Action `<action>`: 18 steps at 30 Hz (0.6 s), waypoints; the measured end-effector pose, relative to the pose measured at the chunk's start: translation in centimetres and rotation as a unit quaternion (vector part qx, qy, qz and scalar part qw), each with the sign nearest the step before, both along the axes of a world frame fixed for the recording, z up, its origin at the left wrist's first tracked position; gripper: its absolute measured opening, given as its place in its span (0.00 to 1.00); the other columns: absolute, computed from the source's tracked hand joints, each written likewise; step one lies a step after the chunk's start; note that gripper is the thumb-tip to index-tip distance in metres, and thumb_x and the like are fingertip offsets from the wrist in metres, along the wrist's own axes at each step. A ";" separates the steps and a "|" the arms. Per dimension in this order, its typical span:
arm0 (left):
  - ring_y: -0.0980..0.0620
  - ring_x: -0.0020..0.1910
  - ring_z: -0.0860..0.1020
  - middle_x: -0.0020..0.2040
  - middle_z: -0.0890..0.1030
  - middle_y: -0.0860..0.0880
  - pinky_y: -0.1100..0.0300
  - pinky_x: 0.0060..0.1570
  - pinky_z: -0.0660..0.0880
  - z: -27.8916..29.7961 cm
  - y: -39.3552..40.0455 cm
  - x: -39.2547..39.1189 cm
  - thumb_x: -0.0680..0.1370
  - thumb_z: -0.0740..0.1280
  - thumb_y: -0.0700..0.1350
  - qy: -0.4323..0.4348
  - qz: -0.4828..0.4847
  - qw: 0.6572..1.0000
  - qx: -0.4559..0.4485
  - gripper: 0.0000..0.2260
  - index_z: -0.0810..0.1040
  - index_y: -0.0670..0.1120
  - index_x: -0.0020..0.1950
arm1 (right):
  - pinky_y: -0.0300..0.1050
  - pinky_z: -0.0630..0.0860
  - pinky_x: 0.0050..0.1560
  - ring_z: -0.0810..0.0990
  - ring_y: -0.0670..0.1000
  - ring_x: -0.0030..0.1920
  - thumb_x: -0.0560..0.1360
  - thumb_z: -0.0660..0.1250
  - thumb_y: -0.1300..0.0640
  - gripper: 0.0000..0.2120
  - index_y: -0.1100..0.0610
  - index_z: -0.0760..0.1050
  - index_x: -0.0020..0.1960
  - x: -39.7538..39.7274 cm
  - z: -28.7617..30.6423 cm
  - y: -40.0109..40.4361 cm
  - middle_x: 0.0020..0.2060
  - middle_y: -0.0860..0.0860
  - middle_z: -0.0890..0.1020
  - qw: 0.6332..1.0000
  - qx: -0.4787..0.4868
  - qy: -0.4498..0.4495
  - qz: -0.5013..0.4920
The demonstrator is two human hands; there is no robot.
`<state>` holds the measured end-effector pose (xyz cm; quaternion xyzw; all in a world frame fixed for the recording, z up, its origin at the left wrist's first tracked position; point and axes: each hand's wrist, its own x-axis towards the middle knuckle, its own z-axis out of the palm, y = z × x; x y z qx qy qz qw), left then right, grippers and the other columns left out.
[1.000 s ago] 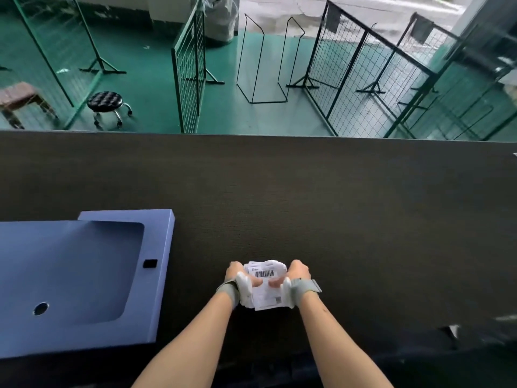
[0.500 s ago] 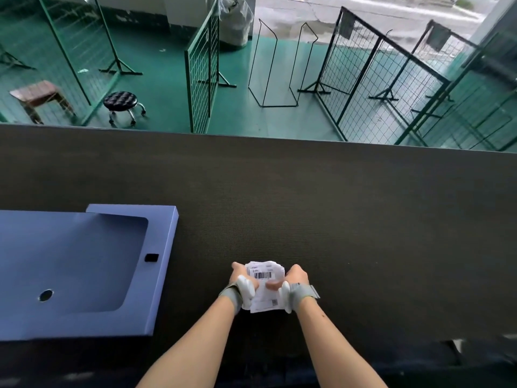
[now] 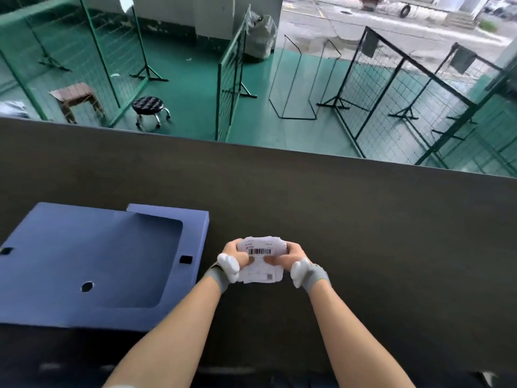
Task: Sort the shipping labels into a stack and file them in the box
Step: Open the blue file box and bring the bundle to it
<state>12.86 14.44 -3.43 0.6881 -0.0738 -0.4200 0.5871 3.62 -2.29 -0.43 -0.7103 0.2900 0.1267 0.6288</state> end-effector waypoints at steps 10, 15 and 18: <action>0.52 0.34 0.81 0.30 0.84 0.53 0.63 0.30 0.77 3.2 19.7 10.9 0.70 0.61 0.26 0.017 0.109 0.991 0.079 0.17 0.81 0.47 0.41 | 0.48 0.82 0.43 0.83 0.53 0.48 0.71 0.72 0.62 0.17 0.61 0.73 0.58 14.9 -0.1 19.1 0.50 0.56 0.82 0.999 -0.028 0.028 0.029; 0.47 0.42 0.74 0.45 0.77 0.45 0.63 0.40 0.75 0.9 24.0 12.3 0.60 0.66 0.37 0.023 0.068 0.970 0.231 0.16 0.77 0.43 0.47 | 0.48 0.78 0.54 0.79 0.54 0.53 0.72 0.69 0.62 0.17 0.63 0.71 0.60 16.2 -3.5 25.8 0.53 0.55 0.78 0.988 -0.118 0.098 0.026; 0.49 0.43 0.71 0.45 0.73 0.46 0.64 0.44 0.68 -0.8 24.7 12.5 0.56 0.67 0.45 -0.006 0.009 0.943 0.333 0.21 0.72 0.45 0.49 | 0.48 0.77 0.56 0.78 0.55 0.56 0.74 0.66 0.64 0.18 0.63 0.69 0.63 16.2 -5.1 28.2 0.59 0.58 0.77 0.978 -0.155 0.138 0.018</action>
